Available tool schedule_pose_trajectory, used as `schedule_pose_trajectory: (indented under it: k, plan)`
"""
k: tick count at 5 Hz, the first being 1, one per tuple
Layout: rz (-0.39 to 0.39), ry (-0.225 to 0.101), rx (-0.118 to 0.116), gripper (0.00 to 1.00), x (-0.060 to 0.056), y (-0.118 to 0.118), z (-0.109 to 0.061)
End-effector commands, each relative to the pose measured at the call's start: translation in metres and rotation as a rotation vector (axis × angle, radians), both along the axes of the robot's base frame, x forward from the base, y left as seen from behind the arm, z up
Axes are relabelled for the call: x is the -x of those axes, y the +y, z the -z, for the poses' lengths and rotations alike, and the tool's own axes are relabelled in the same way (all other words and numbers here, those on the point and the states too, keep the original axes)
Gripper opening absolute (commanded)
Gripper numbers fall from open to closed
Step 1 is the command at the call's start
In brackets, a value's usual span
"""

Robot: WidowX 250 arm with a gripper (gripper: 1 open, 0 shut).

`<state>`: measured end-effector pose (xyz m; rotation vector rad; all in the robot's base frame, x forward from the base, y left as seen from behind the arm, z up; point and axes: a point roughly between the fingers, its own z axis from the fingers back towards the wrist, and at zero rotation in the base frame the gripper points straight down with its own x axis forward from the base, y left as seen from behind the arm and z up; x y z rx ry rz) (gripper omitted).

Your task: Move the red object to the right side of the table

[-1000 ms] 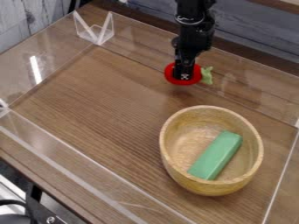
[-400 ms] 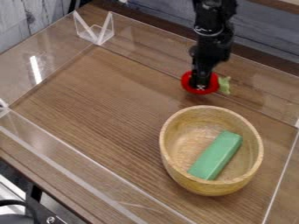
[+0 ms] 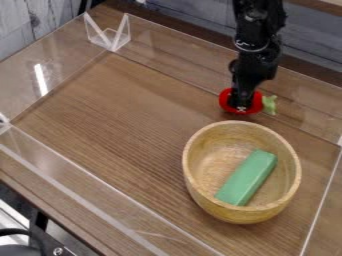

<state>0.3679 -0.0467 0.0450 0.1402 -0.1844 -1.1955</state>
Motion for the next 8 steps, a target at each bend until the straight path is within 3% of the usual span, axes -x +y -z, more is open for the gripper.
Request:
schedule_pose_trajectory:
  k: [1, 8]
  plan:
    - [0.016, -0.077, 0.007, 0.0, -0.005, -0.008, -0.018]
    - [0.035, -0.12, 0.026, 0.0, -0.001, -0.029, 0.005]
